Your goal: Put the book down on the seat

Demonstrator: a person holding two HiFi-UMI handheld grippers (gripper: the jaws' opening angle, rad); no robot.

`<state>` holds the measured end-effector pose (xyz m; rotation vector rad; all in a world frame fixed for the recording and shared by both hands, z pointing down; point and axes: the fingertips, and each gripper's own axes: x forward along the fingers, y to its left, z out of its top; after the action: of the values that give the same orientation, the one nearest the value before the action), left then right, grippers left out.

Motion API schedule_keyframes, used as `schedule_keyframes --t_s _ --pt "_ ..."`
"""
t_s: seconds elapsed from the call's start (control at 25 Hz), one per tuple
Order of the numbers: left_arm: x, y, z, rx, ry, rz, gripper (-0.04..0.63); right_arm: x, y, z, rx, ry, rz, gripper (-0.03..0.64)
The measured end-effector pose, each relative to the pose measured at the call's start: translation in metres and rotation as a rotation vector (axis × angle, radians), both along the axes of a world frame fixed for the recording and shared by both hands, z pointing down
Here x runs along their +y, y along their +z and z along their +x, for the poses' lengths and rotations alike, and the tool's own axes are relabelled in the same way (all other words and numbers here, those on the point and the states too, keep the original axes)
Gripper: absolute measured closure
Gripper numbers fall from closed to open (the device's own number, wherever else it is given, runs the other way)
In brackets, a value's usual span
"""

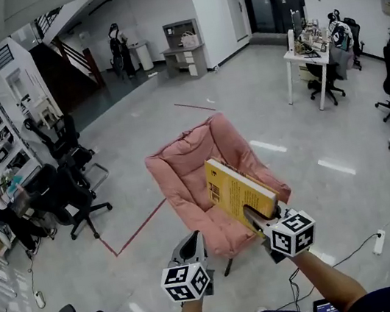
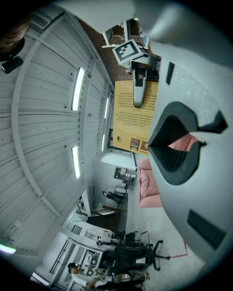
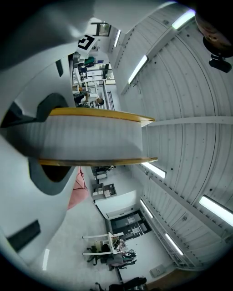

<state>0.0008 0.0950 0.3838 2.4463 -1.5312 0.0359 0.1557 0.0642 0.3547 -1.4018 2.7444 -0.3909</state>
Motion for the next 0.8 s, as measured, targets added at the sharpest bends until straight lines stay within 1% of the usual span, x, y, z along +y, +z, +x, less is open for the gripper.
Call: schedule_keyframes --t_s 0.16,0.32,0.48,0.8 --pt "-0.003 0.004 0.004 0.006 -0.004 -0.008 0.591 -0.005 0.003 0.003 0.003 -0.005 -0.005 0.462" --pt "-0.006 0.006 0.011 0.028 -0.014 -0.009 0.591 -0.009 0.005 0.007 0.006 -0.011 -0.006 0.462" --pt "-0.005 0.006 0.018 0.018 -0.003 -0.012 0.591 -0.01 0.007 0.006 0.006 -0.02 -0.011 0.462" --pt "-0.002 0.008 0.013 0.021 -0.02 -0.017 0.591 -0.013 0.003 0.005 0.009 -0.03 -0.005 0.462"
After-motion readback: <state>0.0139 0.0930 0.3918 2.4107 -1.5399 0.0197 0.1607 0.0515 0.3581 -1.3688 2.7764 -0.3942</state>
